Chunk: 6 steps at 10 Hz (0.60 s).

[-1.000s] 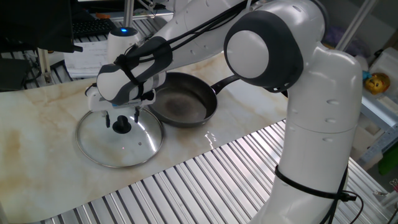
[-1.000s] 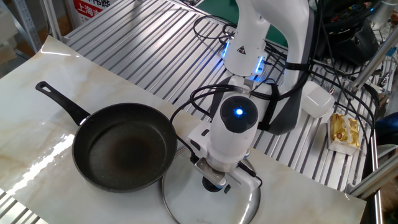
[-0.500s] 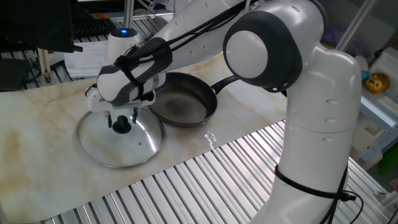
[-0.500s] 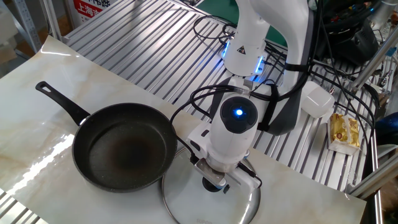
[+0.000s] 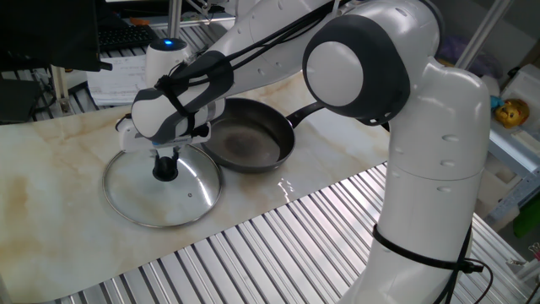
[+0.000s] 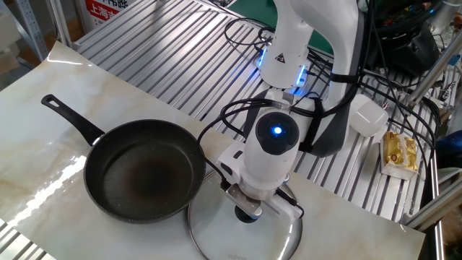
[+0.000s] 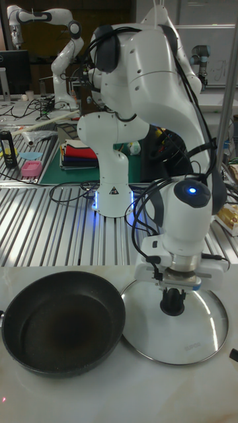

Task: Cover the pot with the lid

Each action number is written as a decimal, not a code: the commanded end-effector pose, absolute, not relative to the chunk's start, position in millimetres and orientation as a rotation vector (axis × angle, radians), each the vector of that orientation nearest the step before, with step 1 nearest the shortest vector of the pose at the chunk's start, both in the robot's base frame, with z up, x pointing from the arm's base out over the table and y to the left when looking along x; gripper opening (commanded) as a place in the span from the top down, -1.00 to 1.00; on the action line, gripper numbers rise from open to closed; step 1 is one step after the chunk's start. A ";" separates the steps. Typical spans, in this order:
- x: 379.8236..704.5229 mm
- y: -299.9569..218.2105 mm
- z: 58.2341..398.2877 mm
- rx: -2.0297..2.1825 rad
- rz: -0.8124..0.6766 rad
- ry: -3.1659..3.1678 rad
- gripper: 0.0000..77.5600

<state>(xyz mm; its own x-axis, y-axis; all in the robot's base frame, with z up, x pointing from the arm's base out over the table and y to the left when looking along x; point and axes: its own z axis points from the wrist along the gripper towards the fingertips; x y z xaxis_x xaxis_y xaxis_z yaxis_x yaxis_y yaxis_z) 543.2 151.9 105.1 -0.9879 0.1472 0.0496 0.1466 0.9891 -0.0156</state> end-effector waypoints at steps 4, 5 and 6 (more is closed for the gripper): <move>544.4 152.1 104.4 -0.228 0.017 -3.086 0.97; 543.0 152.8 113.6 -0.294 0.006 -3.025 0.97; 542.4 153.5 117.8 -0.303 0.007 -3.008 0.97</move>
<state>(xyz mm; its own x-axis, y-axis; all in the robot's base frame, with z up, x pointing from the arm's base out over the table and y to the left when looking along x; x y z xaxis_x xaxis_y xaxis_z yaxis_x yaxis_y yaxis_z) 543.3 151.7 103.6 -0.9874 0.1501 0.0510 0.1495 0.9886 -0.0161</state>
